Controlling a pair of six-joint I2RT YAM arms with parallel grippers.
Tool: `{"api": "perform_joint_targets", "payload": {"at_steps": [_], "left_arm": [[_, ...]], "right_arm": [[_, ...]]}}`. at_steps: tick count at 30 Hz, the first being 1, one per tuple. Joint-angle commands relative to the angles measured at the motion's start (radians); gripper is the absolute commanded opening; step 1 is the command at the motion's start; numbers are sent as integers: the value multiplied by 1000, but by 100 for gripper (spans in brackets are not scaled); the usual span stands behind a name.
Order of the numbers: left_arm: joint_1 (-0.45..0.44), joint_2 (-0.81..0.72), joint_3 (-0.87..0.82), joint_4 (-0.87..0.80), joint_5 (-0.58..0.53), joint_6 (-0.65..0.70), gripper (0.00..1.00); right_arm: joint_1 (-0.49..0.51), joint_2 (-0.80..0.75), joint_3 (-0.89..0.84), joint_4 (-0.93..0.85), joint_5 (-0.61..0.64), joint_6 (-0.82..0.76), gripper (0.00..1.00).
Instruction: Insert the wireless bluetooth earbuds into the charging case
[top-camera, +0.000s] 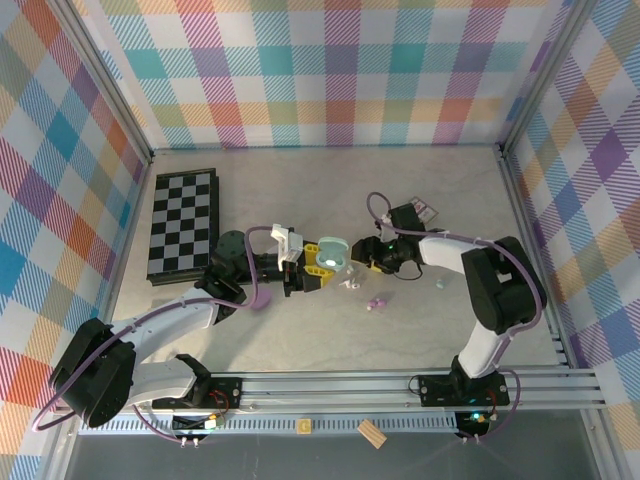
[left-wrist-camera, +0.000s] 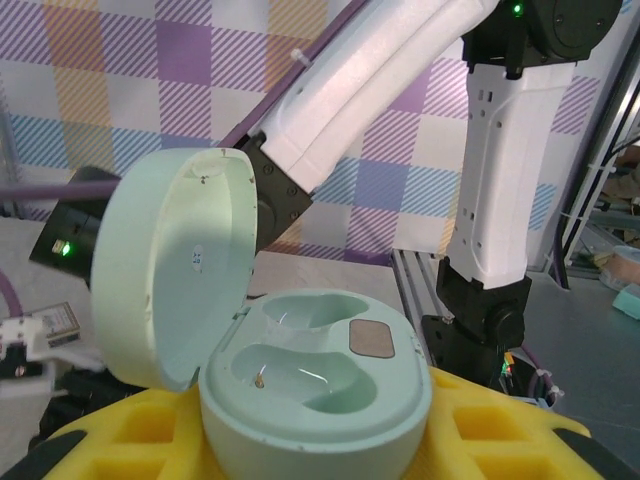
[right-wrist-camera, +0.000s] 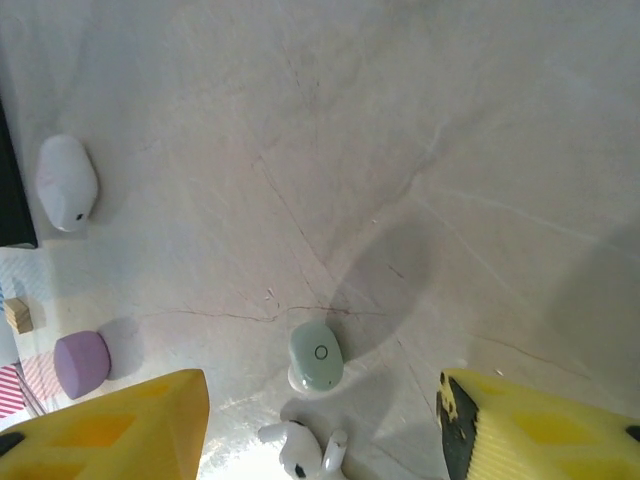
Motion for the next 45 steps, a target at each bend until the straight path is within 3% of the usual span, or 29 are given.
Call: {"api": "perform_joint_targets", "payload": {"at_steps": [1,14,24,45], "left_arm": [[2,-2,-10,70,-7,-9,38],[2,-8,-22,66,-13,-9,38],[2,-22,-30,56,-17,1,38],[4,-39,-20,6,-16,26,38]], "right_arm": [[20,30,39,34,-2,19,62],[70,109,81,17,-18,12,50],[113,120,141,-94,61,-13,46],[120,151,157,-124,30,-40,30]]}}
